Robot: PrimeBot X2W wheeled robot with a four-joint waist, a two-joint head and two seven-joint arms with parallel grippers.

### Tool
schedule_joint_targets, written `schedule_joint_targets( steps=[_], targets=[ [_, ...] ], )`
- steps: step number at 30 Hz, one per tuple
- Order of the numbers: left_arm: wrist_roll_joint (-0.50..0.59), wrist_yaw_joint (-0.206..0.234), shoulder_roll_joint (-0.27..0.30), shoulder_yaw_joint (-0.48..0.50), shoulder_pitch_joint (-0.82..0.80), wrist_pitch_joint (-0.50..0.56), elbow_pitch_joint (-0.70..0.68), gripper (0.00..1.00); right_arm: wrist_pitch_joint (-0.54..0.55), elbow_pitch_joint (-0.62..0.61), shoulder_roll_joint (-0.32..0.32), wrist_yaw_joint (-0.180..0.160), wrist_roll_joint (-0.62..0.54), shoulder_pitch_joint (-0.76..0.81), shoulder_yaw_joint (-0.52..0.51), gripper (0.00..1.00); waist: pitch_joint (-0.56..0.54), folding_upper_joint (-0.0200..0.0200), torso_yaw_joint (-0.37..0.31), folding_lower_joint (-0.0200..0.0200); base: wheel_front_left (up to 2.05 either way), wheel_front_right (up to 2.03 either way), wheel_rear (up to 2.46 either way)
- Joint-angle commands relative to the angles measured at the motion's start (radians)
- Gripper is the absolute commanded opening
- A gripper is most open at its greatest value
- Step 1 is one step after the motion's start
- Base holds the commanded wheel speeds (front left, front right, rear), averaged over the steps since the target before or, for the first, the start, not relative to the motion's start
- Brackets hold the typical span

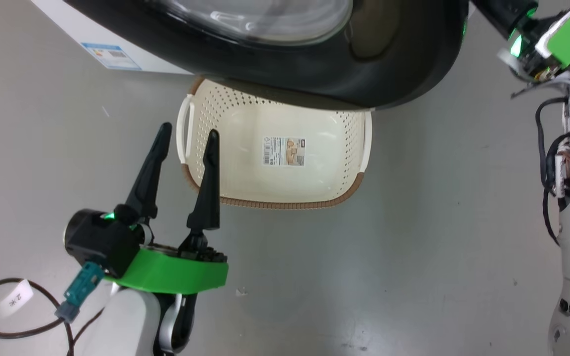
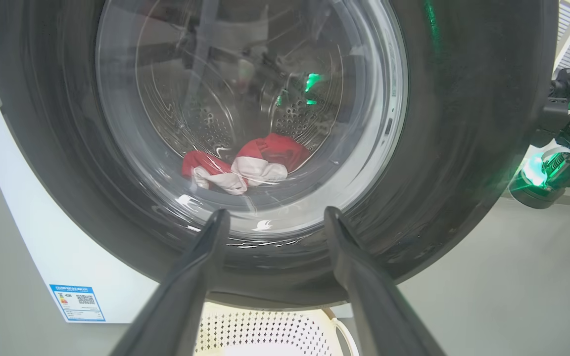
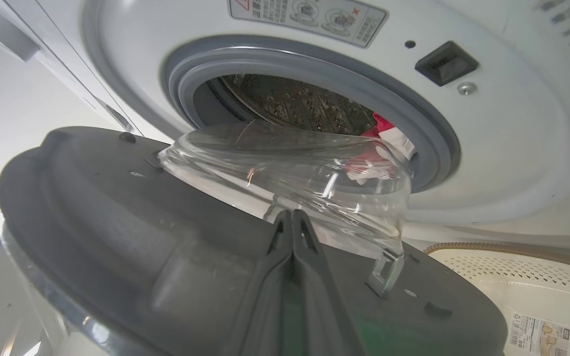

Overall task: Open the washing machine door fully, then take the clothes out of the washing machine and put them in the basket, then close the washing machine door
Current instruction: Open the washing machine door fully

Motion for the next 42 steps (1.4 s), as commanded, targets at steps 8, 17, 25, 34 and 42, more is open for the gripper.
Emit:
schedule_joint_targets(
  steps=[8,17,25,34,42],
  targets=[
    [0.015,0.003,0.017,0.051,0.053,-0.005,-0.007,1.0,0.004,-0.043,0.023,0.008,0.038,0.106,0.06,0.0,-0.078,0.0,0.004,0.0,0.0,0.0,0.0],
    [0.017,0.0,0.017,0.059,0.074,-0.005,0.004,1.0,-0.005,-0.067,0.023,0.008,0.062,0.189,0.107,0.0,-0.14,0.0,0.021,0.0,0.0,0.0,0.0],
    [0.018,0.005,0.017,0.065,0.101,-0.005,0.004,1.0,0.002,-0.107,0.023,0.008,0.079,0.278,0.13,0.0,-0.195,0.0,0.064,0.0,0.0,0.0,0.0],
    [0.028,0.013,0.017,0.07,0.125,-0.005,0.003,1.0,0.012,-0.159,0.023,0.008,0.099,0.37,0.146,0.0,-0.245,0.0,0.125,0.0,0.0,0.0,0.0],
    [0.026,0.017,0.017,0.073,0.143,-0.005,-0.003,1.0,0.018,-0.196,0.023,0.008,0.118,0.432,0.177,0.0,-0.266,0.0,0.177,0.0,0.0,0.0,0.0]
  ],
)
